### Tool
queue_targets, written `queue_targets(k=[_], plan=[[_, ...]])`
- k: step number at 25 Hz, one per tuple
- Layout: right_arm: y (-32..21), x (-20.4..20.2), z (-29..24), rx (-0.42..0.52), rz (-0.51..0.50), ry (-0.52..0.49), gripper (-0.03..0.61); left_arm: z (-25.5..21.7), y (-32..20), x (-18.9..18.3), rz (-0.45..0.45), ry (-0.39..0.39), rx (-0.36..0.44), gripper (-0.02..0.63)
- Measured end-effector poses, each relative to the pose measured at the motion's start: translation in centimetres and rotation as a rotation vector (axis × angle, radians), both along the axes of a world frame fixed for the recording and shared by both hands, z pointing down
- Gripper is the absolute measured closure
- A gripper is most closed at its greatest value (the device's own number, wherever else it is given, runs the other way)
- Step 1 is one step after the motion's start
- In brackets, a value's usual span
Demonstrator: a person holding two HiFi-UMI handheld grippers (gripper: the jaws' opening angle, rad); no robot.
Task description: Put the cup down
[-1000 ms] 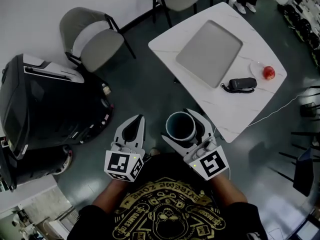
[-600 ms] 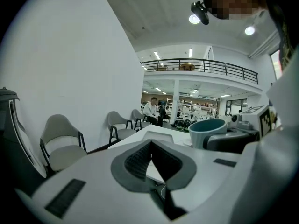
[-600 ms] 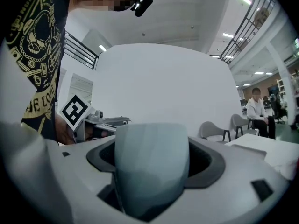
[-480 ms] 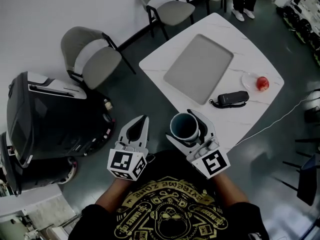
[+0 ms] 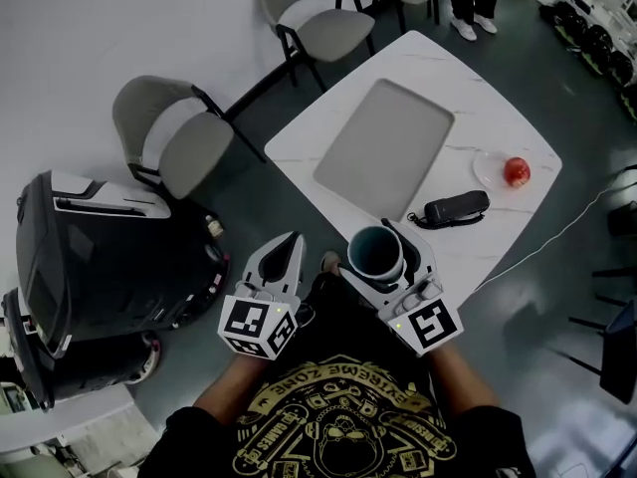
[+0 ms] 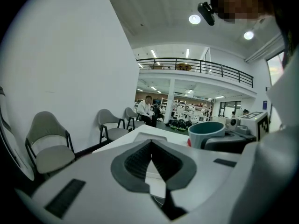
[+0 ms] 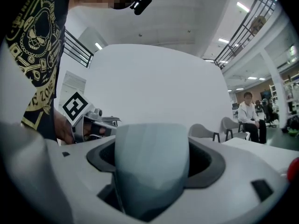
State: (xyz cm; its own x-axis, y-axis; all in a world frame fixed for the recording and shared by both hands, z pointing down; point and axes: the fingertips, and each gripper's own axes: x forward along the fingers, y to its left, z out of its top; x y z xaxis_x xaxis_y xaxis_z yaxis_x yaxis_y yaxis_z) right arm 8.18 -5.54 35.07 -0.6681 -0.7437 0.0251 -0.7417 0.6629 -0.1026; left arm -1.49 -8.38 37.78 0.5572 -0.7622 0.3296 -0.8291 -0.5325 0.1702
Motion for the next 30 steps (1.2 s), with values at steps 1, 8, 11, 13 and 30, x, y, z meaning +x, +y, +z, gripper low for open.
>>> queue_targets(k=[1, 8, 11, 13, 30], plan=[[-0.3, 0.1, 0.2, -0.001, 0.007, 0.005, 0.198, 0.3, -0.3, 0.3, 0.013, 0.000, -0.008, 0.604], [-4.0, 0.8, 2.3, -0.033, 0.069, 0.065, 0.198, 2.9, -4.4, 3.0, 0.167, 0.020, -0.086, 0.604], [-6.0, 1.3, 2.8, -0.058, 0.110, 0.063, 0.198, 3.4, -6.8, 4.0, 0.227, 0.014, -0.102, 0.604], [-7.5, 1.8, 3.2, -0.073, 0.139, 0.063, 0.198, 3.8, -8.5, 4.5, 0.254, 0.013, -0.112, 0.604], [-16.0, 2.5, 8.8, -0.178, 0.221, 0.122, 0.198, 9.3, -17.0, 6.8, 0.412, -0.021, -0.219, 0.604]])
